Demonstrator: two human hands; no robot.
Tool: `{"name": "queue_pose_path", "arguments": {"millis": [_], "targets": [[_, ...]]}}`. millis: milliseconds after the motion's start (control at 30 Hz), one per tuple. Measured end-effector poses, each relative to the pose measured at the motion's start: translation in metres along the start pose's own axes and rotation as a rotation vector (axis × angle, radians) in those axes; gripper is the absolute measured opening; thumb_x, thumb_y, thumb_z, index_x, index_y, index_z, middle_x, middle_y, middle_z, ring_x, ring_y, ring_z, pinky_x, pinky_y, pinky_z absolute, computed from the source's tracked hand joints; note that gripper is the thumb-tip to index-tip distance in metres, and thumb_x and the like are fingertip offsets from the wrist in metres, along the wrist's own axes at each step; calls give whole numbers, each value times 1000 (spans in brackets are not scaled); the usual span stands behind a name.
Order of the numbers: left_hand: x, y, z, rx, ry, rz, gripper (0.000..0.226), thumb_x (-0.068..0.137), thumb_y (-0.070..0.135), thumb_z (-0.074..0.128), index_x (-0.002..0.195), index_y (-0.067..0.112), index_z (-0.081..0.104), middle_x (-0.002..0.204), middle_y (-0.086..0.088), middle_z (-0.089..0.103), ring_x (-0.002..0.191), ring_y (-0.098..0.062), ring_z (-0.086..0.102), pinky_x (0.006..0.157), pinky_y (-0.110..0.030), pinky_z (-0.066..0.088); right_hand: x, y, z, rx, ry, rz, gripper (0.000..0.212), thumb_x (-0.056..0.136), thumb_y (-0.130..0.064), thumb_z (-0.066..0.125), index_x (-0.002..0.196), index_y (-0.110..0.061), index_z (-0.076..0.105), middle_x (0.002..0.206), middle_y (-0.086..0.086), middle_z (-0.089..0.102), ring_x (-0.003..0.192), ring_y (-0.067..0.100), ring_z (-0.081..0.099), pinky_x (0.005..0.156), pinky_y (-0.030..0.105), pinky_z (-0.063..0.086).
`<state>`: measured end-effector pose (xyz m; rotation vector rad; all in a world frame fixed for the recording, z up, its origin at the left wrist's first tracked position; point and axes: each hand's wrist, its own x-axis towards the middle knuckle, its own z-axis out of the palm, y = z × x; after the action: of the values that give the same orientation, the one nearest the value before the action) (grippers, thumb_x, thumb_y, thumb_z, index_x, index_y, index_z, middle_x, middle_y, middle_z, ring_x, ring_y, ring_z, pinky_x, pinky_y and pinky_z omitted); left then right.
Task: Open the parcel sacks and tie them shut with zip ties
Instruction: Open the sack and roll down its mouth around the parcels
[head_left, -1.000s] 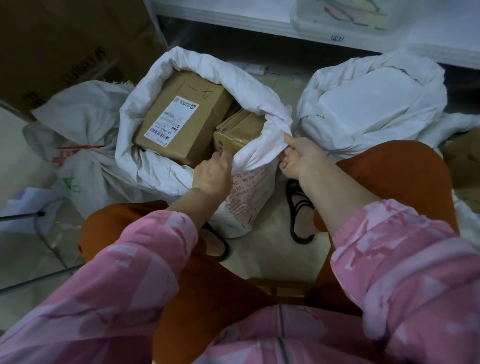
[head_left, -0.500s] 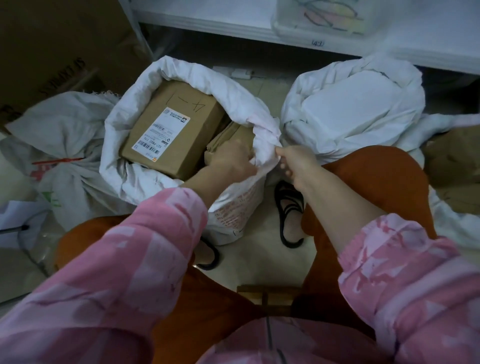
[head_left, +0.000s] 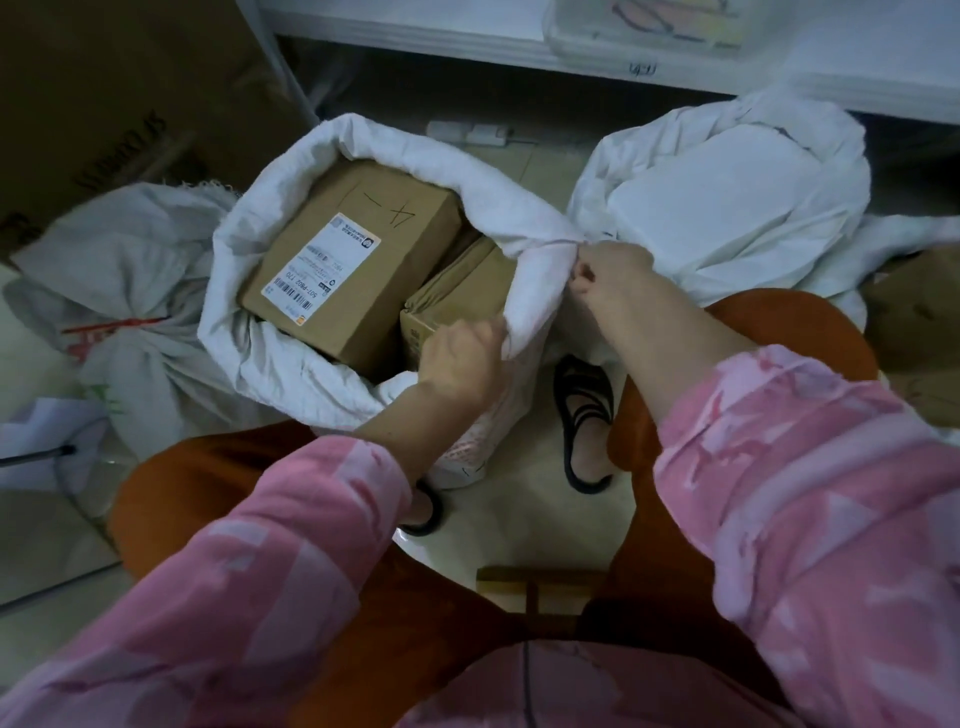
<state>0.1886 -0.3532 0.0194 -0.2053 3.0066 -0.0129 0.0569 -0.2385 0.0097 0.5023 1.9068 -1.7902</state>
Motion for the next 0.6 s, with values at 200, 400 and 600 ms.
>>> {"name": "queue_pose_path", "arguments": {"millis": [200, 400, 600], "targets": [[-13, 5, 3, 8, 6, 63, 17, 83, 7, 57, 100, 8, 62, 89, -12, 67, 81, -33, 64, 61, -31, 34, 9, 16, -6, 29, 66, 190, 21, 92, -6, 52, 71, -9, 50, 60, 3, 48, 48, 11, 44, 36, 18, 34], [-6, 26, 3, 207, -73, 119, 20, 92, 6, 44, 106, 13, 56, 102, -5, 66, 92, -27, 64, 63, -30, 34, -14, -3, 17, -783, 214, -359, 26, 89, -18, 58, 108, -1, 63, 110, 11, 62, 100, 26, 60, 69, 27, 43], [-10, 28, -7, 231, -21, 140, 7, 86, 17, 59, 91, 16, 63, 85, -3, 69, 76, -20, 67, 56, -24, 34, -23, -6, 29, -999, 130, -450, 28, 91, -22, 58, 112, -4, 60, 115, 12, 63, 109, 30, 58, 81, 33, 45]]}}
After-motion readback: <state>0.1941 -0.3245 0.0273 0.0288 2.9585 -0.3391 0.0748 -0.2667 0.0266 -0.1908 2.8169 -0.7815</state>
